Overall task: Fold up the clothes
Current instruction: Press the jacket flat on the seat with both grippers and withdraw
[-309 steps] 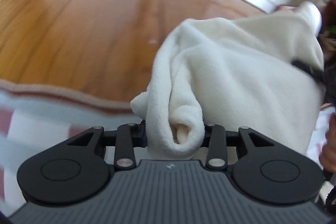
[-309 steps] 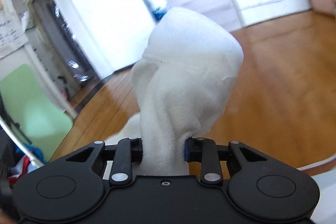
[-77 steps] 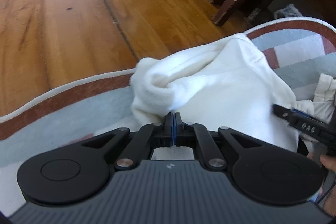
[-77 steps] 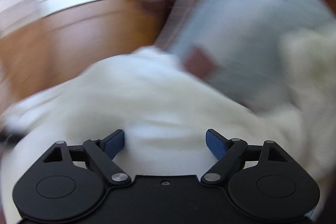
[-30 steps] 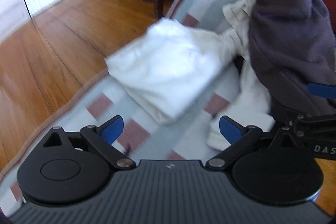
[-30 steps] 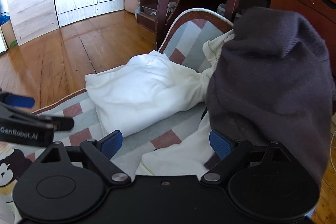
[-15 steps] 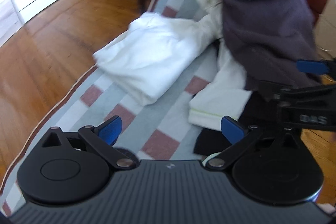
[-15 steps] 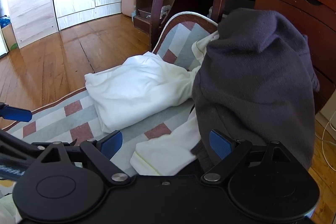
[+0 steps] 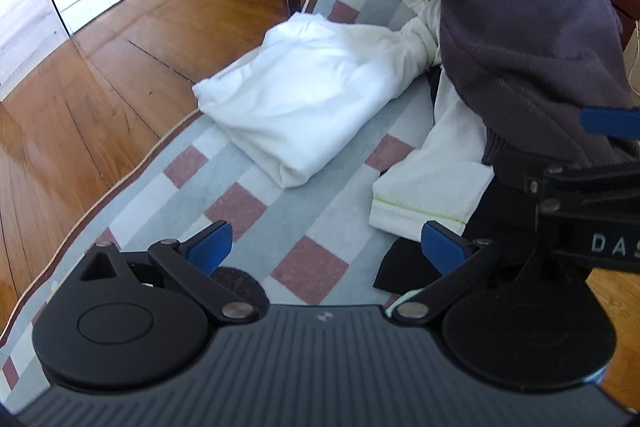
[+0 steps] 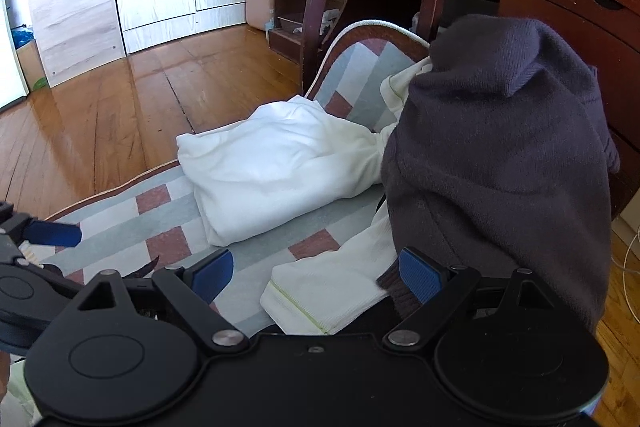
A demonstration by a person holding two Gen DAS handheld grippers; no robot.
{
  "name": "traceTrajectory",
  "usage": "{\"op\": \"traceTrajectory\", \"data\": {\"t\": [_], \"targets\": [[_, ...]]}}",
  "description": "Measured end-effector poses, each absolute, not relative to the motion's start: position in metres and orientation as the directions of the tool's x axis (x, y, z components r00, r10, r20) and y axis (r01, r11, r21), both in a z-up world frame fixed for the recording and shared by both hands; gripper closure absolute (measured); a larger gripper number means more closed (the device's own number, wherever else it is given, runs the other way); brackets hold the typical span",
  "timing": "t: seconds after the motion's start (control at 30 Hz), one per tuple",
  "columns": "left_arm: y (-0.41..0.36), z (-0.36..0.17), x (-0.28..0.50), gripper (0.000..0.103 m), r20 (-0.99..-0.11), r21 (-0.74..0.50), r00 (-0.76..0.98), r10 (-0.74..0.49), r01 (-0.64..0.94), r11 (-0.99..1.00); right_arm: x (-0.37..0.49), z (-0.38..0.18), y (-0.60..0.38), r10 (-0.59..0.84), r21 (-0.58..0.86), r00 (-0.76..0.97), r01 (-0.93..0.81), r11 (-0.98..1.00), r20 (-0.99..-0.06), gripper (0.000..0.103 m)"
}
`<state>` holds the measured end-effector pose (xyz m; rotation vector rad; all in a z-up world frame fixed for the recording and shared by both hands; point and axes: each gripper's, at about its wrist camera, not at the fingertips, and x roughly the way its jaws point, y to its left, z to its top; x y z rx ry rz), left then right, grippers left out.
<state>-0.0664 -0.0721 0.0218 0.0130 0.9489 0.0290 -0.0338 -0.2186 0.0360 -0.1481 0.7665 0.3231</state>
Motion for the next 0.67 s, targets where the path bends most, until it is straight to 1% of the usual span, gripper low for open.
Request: {"op": "traceTrajectory", "data": {"t": [0.13, 0.33, 0.43, 0.6, 0.67], "targets": [[-0.076, 0.025, -0.063, 0.000, -0.813, 0.045, 0.578, 0.069, -0.054, 0.997, -0.033, 0.037, -0.224, 0.242, 0.007, 0.680, -0.329, 0.944, -0.693, 0.010], [-0.086, 0.035, -0.061, 0.000, -0.792, 0.098, 0.603, 0.093, -0.025, 0.995, -0.040, 0.044, -0.229, 0.223, -0.015, 0.722, -0.308, 0.951, -0.655, 0.010], [-0.090, 0.036, -0.061, 0.000, -0.779, 0.141, 0.611, 0.142, -0.050, 0.989, -0.039, 0.045, -0.234, 0.232, 0.002, 0.718, -0.307, 0.952, -0.656, 0.010], [-0.091, 0.034, -0.059, 0.000, -0.797, 0.152, 0.584, 0.155, -0.054, 0.987, -0.041, 0.043, -0.234, 0.223, -0.007, 0.719, -0.302, 0.953, -0.659, 0.010], [-0.090, 0.036, -0.057, 0.000, -0.807, 0.129, 0.574, 0.141, -0.061, 0.990, -0.043, 0.044, -0.234, 0.214, -0.015, 0.726, -0.296, 0.955, -0.653, 0.010]]}}
